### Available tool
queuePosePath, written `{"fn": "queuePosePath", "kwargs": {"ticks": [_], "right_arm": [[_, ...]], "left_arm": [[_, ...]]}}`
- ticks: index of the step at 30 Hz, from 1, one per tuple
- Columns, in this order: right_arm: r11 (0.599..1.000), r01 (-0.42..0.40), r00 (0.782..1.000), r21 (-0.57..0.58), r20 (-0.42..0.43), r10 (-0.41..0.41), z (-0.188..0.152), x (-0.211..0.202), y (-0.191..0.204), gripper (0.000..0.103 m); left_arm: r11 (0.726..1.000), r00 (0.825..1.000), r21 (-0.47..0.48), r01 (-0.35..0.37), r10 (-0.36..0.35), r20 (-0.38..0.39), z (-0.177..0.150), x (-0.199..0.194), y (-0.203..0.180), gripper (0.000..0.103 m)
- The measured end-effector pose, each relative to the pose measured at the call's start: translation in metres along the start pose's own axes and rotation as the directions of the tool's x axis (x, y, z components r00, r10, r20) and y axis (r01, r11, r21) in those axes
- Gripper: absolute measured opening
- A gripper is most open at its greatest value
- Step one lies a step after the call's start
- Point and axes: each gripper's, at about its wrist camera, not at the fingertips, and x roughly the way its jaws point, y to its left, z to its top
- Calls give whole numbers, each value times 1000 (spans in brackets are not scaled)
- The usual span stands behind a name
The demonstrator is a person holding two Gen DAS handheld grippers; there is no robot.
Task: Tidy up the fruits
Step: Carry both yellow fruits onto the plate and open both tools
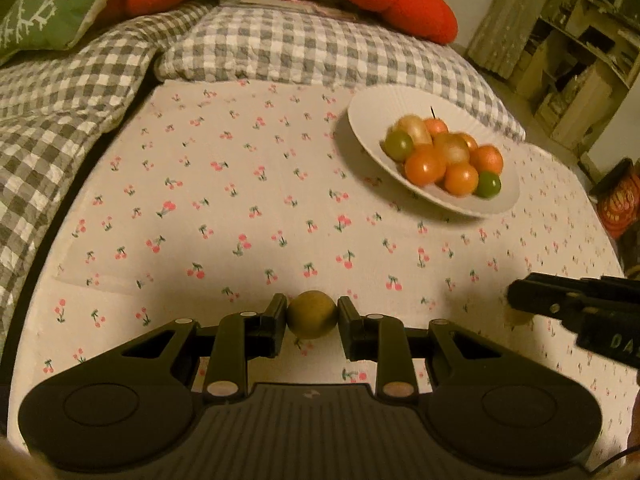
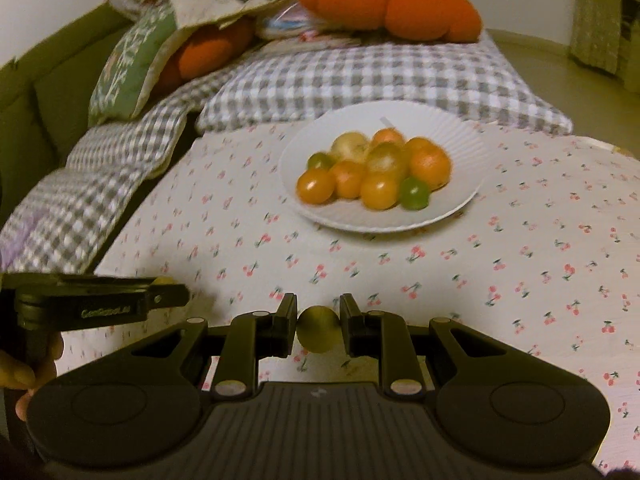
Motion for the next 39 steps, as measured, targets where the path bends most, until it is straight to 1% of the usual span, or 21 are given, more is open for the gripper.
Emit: {"fn": "queuePosePath", "kwargs": {"ticks": [3, 7, 15, 18, 20, 23, 25, 28, 33, 39], "right_arm": [[1000, 4, 1000, 26, 20, -4, 6, -3, -6, 20], [999, 2, 999, 49, 41, -4, 13, -5, -12, 20], [994, 14, 996, 112, 87, -23, 29, -12, -35, 20], [991, 27, 994, 132, 99, -40, 37, -12, -47, 20], [989, 39, 993, 145, 102, -55, 42, -10, -55, 20], [985, 56, 993, 166, 91, -71, 48, 0, -66, 20], [982, 68, 993, 174, 79, -83, 51, 7, -72, 20], [977, 75, 992, 201, 84, -93, 58, 16, -83, 20], [967, 65, 988, 246, 119, -97, 68, 22, -102, 20], [960, 71, 984, 270, 139, -111, 73, 42, -115, 20]], "left_arm": [[1000, 1000, -14, 2, -2, 13, 6, -1, 1, 14], [999, 999, -20, 25, -24, 38, 14, -2, -6, 14], [996, 994, 11, 85, -85, 74, 30, 0, -37, 14], [996, 991, 18, 90, -91, 94, 42, 2, -44, 14], [997, 990, 19, 79, -81, 120, 52, 5, -46, 14], [997, 987, -4, 71, -69, 147, 69, 14, -42, 14], [995, 985, -47, 92, -84, 154, 80, 23, -35, 14], [987, 983, -100, 125, -110, 144, 90, 39, -28, 14], [987, 982, -90, 132, -117, 151, 102, 57, -34, 14], [984, 977, -96, 151, -134, 168, 111, 73, -36, 14]]}}
